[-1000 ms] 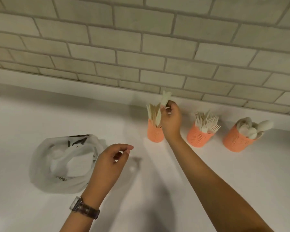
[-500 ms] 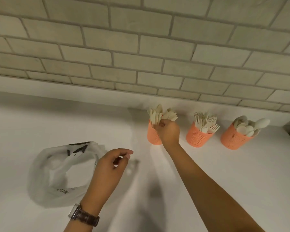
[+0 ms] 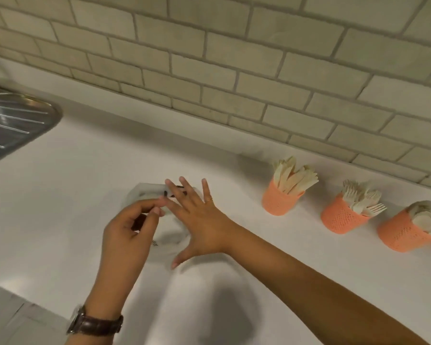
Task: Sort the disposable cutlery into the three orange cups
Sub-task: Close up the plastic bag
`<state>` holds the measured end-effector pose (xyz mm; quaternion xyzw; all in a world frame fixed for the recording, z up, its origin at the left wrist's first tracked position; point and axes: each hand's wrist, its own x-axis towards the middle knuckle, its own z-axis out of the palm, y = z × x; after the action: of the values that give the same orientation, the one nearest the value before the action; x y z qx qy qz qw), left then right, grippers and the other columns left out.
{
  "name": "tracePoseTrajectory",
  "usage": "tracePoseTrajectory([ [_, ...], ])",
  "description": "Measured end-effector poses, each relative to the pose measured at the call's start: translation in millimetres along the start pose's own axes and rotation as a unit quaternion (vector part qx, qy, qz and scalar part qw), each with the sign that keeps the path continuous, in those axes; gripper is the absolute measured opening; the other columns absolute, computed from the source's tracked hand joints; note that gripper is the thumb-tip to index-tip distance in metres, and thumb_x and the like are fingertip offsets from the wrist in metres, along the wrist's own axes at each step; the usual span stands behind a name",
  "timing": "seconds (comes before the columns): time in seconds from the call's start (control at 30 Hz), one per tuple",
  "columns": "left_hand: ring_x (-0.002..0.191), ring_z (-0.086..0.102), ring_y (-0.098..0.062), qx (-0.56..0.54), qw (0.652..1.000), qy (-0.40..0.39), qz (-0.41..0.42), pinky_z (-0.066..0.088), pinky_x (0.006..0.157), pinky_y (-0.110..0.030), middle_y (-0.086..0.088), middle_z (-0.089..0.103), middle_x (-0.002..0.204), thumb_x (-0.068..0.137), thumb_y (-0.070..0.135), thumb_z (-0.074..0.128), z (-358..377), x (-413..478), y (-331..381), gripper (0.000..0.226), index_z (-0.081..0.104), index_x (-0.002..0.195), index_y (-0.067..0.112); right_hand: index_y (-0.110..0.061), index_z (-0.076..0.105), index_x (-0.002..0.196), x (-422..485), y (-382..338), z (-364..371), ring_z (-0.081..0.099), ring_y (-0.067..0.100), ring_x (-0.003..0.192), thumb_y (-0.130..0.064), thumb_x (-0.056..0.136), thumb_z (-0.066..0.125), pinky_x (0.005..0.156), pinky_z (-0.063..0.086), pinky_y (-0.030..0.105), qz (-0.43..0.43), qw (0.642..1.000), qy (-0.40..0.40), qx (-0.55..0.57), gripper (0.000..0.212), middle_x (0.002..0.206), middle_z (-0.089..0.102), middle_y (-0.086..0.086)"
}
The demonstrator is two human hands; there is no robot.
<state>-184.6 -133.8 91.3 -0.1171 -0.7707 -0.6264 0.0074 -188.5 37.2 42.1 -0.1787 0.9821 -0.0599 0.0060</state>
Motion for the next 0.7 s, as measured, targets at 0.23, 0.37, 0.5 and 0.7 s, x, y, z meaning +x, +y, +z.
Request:
tracePoseTrajectory([
  [0.23,0.072,0.057,-0.015,0.049,0.996,0.062,-0.041,0.041,0.056,-0.005,0.026,0.065,0.086,0.089,0.016,0.052,-49,-10,-18,0.027,0.066,0.085,0.039,-0.036,-0.023,0.144,67,-16,29,0.035,0.038,0.133,-0.08,0.044,0.068,0.112,0.002,0.065,0.004,0.992,-0.117,-0.04,0.142,0.154,-0.032,-0.002],
  [0.37,0.073,0.056,-0.028,0.043,0.997,0.048,-0.052,0.041,0.055,-0.008,0.02,0.066,0.086,0.089,0.015,0.053,-46,-15,-30,0.025,0.067,0.087,0.035,-0.046,-0.015,0.144,64,-18,45,0.028,0.037,0.136,-0.077,0.06,0.063,0.105,0.025,0.061,0.06,0.976,-0.207,0.004,0.119,0.158,-0.016,-0.01],
  [0.5,0.068,0.052,-0.022,0.031,0.998,0.0,-0.05,0.038,0.054,-0.007,0.013,0.066,0.086,0.089,0.014,0.055,-26,-23,-33,0.023,0.068,0.085,0.034,-0.022,0.029,0.142,39,-26,48,0.045,0.031,0.116,-0.046,0.084,0.061,0.089,0.041,0.041,0.125,0.97,-0.17,0.119,0.07,0.137,0.04,0.006],
  [0.7,0.07,0.056,-0.011,0.008,0.995,-0.09,-0.046,0.04,0.058,-0.003,0.022,0.066,0.083,0.089,0.015,0.055,26,-46,-30,0.022,0.069,0.088,0.033,-0.026,0.05,0.131,-55,-6,66,0.053,0.021,0.089,-0.022,0.089,0.058,0.078,0.04,0.026,0.245,0.924,-0.062,0.286,0.042,0.108,0.046,0.002],
])
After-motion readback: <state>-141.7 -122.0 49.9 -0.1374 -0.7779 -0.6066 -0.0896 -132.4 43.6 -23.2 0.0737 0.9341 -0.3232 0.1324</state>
